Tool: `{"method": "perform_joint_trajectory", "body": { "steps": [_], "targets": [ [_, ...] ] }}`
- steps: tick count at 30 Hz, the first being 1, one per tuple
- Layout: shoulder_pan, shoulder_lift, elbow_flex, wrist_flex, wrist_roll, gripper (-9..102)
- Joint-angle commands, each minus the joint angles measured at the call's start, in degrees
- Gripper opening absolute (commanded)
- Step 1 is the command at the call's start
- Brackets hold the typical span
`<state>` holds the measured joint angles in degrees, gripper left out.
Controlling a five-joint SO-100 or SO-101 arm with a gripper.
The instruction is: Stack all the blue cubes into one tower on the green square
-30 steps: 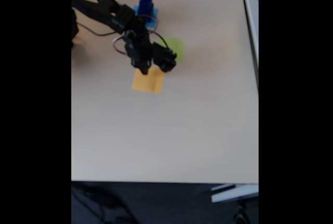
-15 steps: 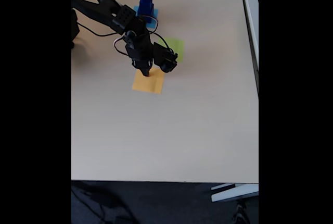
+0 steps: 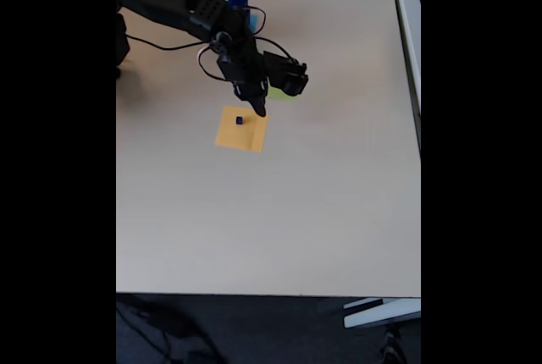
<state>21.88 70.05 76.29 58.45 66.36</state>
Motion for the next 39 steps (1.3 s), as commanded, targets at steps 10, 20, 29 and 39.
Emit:
{"method": "perform_joint_trajectory", "body": {
  "steps": [10,20,29,39],
  "targets": [
    [-4.0,7.2,-6.9,6.9,5.4,11],
    [-13.2,15.8,-8.0,14.5,21.6,11],
    [-27.1,23.2,-5.2,22.5,41.6,7],
    [-30.2,22.1,-7.6,17.4,32.0,5]
  ]
}}
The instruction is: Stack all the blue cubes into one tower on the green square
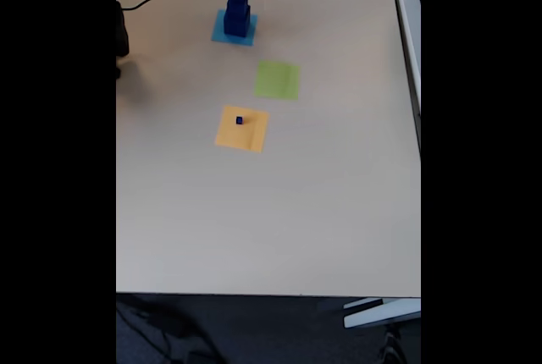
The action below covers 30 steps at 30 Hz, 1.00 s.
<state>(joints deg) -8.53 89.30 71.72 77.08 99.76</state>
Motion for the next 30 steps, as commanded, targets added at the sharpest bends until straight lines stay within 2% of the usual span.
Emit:
{"method": "perform_joint_trajectory", "body": {
  "steps": [1,4,9,30],
  "targets": [
    [0.3,2.9,-3.0,-1.1,-1.6,5],
    [0.4,2.8,-2.6,-0.7,-1.1,12],
    [0.5,3.0,-2.5,-0.1,-0.2,16],
    [0.5,2.4,-2.5,0.0,0.2,17]
  ]
}}
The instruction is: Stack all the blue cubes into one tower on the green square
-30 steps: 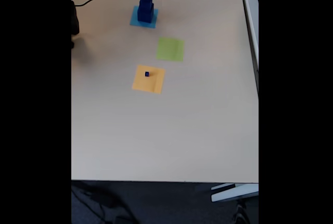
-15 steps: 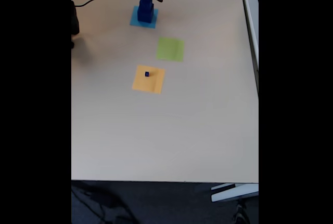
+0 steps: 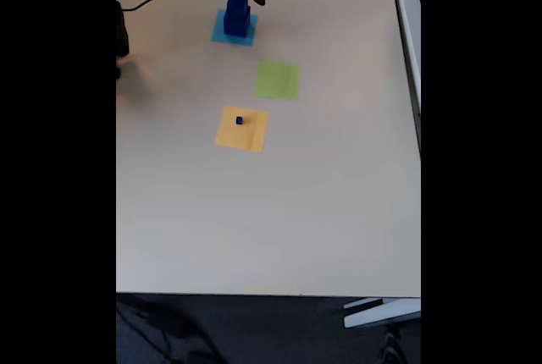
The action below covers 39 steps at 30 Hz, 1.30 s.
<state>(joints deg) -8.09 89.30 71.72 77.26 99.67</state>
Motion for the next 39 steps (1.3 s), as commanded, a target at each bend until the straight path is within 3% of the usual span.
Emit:
{"method": "perform_joint_trajectory", "body": {
  "steps": [1,39],
  "targets": [
    [0.2,2.4,-2.5,-0.2,0.2,17],
    [0.6,2.7,-1.8,-0.7,-0.5,16]
  ]
}}
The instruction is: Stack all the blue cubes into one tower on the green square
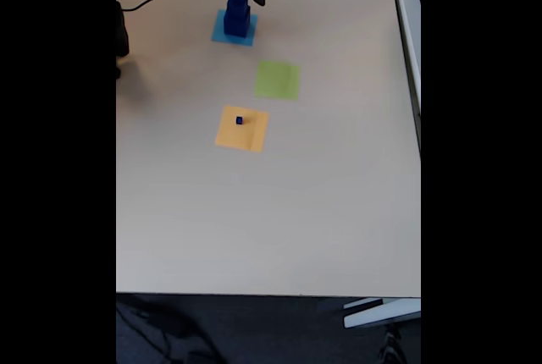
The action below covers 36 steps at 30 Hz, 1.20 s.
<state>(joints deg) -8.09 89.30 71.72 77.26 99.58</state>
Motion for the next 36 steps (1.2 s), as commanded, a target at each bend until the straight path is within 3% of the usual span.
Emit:
{"method": "perform_joint_trajectory", "body": {
  "steps": [1,25,36],
  "targets": [
    [0.7,2.7,-1.8,-0.7,-0.4,16],
    [-0.2,2.4,-2.7,-0.4,1.0,18],
    [-4.2,6.3,-0.4,-1.0,12.0,22]
  ]
}}
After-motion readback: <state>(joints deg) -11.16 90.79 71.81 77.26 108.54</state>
